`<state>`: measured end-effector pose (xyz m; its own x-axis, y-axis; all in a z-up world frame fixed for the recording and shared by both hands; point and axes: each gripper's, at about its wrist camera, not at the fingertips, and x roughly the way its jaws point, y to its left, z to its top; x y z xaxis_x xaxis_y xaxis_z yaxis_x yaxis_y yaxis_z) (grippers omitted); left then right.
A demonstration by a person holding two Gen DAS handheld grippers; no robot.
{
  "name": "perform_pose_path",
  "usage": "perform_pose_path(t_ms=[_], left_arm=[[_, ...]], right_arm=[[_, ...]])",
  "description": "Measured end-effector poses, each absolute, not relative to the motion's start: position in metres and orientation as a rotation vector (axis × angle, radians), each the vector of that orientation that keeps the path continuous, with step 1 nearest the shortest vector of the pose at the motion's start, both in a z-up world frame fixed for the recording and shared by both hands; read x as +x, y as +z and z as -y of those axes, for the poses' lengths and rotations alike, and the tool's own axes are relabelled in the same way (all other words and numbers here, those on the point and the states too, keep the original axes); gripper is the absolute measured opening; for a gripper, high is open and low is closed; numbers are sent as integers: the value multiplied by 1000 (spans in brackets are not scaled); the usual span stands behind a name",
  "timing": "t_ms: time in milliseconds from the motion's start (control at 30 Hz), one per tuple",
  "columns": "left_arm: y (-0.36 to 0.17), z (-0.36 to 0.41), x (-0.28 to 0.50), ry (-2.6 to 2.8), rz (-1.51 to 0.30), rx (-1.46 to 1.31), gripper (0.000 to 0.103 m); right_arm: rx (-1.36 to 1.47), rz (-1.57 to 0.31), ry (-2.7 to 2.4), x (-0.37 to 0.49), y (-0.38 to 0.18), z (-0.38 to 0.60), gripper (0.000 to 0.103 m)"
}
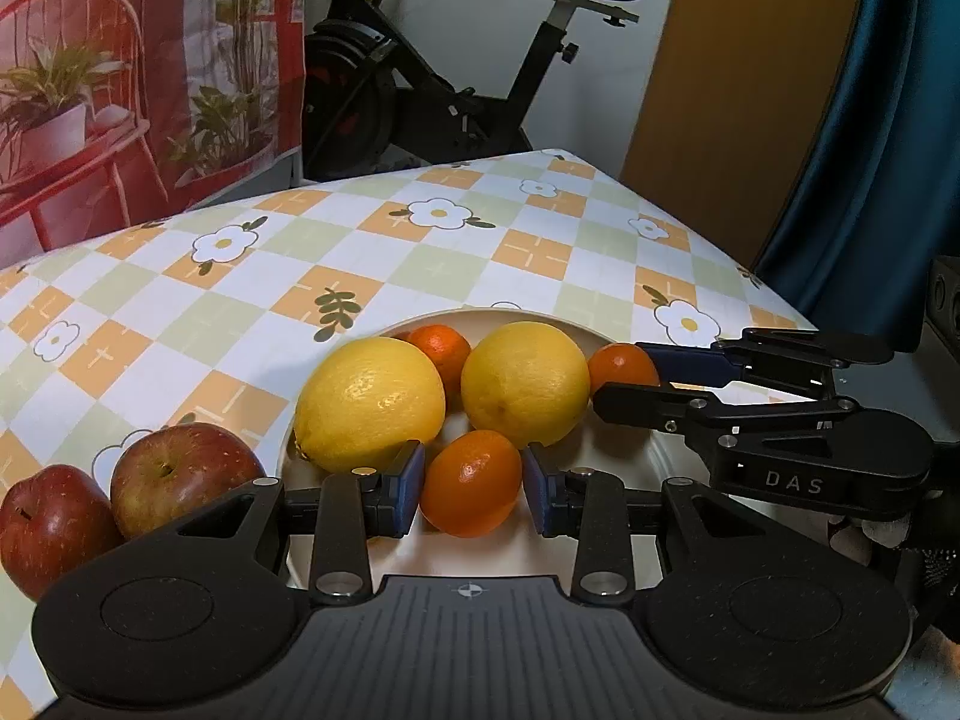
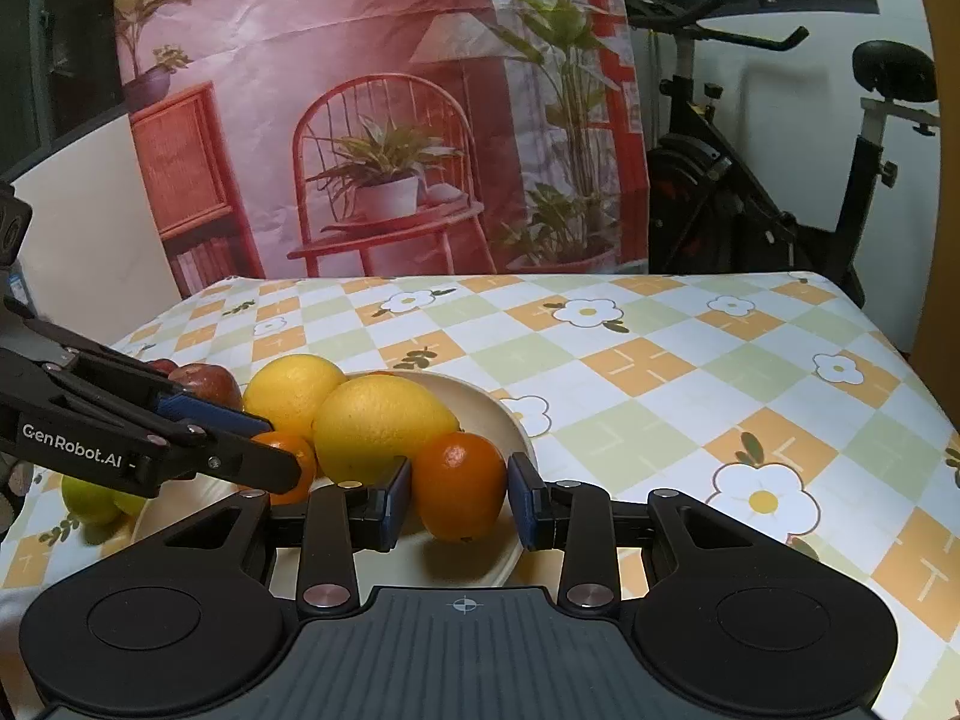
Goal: Organize fruits
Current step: 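Lift the orange fruit over the plate with the left tool while the right tool carries the tangerine, then open the left tool over the plate while the right tool releases the tangerine there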
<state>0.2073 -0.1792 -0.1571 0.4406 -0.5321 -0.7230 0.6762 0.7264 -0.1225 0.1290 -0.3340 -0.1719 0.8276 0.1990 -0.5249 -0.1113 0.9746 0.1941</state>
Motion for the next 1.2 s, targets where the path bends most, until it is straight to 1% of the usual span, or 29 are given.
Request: perform_pose_path(t_ms=[833,1000,1200], left_arm=[[-154,181,199,-738,-767,257,39],[-143,167,197,-714,-748,180,39],[-127,130,190,-659,-702,57,39]], right_arm=[[182,-535,153,122,-175,336,31],[194,-523,161,120,-174,337,33],[204,-503,168,116,-173,340,36]])
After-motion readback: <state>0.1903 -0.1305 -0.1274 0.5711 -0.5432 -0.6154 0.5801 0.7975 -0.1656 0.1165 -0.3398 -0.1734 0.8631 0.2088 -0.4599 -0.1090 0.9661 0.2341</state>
